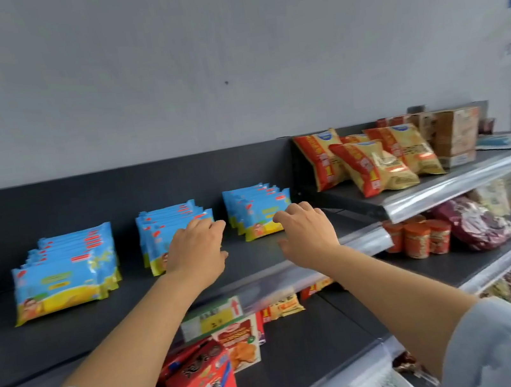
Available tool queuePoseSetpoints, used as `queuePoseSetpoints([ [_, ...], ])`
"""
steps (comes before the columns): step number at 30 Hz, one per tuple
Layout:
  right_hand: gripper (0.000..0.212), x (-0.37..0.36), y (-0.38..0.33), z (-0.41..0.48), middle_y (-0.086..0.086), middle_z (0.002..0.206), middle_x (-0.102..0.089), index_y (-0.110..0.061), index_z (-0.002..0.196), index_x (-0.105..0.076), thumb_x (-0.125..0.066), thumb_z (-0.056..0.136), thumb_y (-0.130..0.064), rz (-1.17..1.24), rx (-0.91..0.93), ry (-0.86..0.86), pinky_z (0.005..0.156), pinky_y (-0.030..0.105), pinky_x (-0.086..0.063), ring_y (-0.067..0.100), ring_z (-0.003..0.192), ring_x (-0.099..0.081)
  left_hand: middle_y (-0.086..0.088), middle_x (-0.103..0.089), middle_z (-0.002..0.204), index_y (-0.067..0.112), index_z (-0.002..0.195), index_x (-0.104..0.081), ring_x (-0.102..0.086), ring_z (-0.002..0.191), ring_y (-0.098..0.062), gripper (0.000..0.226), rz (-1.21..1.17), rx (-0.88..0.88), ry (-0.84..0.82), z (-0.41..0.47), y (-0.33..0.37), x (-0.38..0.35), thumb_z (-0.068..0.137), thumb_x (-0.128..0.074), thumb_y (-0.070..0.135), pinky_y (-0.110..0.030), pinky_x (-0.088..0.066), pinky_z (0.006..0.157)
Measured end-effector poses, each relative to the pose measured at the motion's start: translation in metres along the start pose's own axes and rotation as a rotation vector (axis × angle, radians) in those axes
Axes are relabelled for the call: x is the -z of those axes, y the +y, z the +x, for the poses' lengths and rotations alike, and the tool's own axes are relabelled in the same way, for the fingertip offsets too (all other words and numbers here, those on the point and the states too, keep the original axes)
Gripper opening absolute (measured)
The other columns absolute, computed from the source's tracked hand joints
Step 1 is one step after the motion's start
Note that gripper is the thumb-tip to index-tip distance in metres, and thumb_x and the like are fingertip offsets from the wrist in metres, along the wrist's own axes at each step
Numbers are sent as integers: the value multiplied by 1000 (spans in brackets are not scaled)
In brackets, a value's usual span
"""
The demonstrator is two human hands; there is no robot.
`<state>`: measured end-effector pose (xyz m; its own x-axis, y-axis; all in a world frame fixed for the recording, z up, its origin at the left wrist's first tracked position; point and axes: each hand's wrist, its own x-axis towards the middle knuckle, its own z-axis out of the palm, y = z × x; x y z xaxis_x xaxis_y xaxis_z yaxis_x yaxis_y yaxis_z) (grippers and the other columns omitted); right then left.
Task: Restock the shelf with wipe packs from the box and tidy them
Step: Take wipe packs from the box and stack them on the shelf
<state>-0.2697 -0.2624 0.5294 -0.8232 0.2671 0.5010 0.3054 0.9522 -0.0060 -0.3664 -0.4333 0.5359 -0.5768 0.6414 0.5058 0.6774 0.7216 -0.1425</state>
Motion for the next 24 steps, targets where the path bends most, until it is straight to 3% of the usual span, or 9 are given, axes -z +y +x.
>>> queuePoseSetpoints([
  [10, 41, 33, 130, -107, 5, 130, -51, -20, 133, -48, -53, 93, -26, -52, -186, -74, 99, 36, -36, 27, 125, -41, -1, -53, 131, 19, 134, -46, -44, 124, -21, 48, -115, -156, -21, -7, 151, 3, 90, -58, 36, -34, -40, 100],
  [19, 35, 53, 218, -206, 8, 125, -51, -17, 122, -52, -57, 91, -34, -142, -352, -146, 97, 40, -38, 29, 123, -41, -1, -53, 132, 20, 135, -46, -44, 125, -23, 49, -221, -281, -106, -22, 277, -10, 90, -58, 34, -38, -41, 98],
  [24, 33, 53, 263, -255, 6, 120, -53, -18, 124, -52, -53, 91, -26, -140, -441, -187, 95, 38, -42, 27, 119, -45, 0, -54, 129, 20, 132, -47, -44, 123, -22, 45, -262, -369, -143, -37, 341, -25, 91, -57, 35, -36, -40, 98],
])
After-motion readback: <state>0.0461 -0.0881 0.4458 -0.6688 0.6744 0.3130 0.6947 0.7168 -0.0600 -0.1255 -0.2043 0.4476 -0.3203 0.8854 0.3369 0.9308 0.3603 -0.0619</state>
